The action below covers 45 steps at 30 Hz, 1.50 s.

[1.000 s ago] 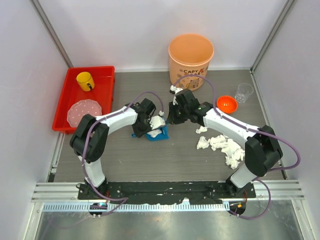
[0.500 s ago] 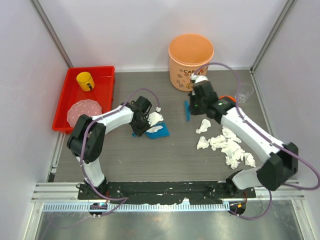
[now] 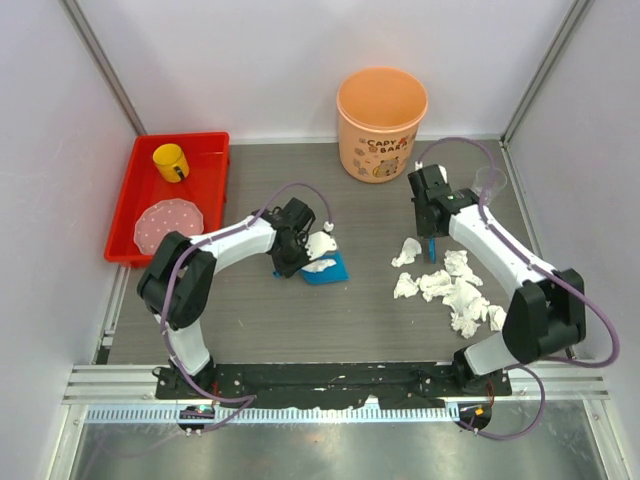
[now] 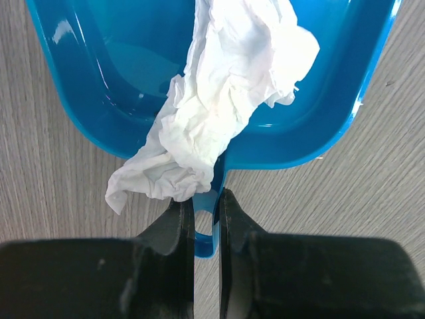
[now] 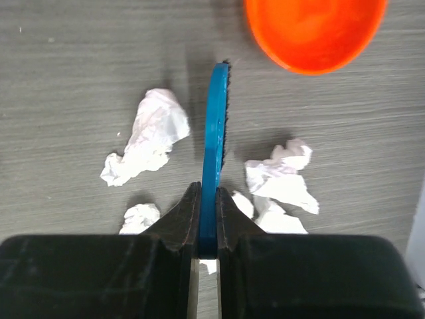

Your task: Sweep away the paper scraps from the table

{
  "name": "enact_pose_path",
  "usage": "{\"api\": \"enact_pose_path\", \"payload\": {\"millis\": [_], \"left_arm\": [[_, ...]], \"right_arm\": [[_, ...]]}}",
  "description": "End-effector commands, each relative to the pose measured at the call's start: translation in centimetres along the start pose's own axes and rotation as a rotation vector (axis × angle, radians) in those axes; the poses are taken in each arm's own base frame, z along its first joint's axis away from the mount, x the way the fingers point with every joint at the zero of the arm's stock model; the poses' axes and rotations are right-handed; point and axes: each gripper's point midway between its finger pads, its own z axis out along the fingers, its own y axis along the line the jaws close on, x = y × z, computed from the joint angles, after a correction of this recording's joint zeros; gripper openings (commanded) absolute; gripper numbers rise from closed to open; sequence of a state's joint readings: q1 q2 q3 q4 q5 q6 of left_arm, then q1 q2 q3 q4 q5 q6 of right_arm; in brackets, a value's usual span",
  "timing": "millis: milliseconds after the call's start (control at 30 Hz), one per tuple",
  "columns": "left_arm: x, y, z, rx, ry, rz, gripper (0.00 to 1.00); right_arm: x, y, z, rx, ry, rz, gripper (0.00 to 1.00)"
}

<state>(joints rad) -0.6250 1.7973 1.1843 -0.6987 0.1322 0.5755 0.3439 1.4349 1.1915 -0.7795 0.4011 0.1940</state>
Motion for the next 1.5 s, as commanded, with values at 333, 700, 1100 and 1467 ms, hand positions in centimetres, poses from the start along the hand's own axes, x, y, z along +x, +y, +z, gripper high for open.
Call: {"api": "enact_pose_path", "payload": {"millis": [333,700,1100,1467], "left_arm": [[-1.4,-0.2,-0.1,-0.002,-0.039,-0.009,0.00],[-0.6,-1.0,0.2,0.024,-0.029,-0.017,0.00],[-0.1,-0.5,0.6,0.011,-0.019,-0.041,0.00],[-0.3,-0.4,0.6,0.010,-0.021,-0.042,0.00]], "right_arm": [[0.0,16.7,-1.8,-0.512,0.004,-0.109,0.01],[-4.6,24.1,-8.4,-0.896,-0.122,0.083,0.01],[-6.2,17.9,-10.8,-0.686,-0.238,0.031,0.01],[-6.3,11.9,-9.5,-0.444,-0.277,0.029,0.01]]}}
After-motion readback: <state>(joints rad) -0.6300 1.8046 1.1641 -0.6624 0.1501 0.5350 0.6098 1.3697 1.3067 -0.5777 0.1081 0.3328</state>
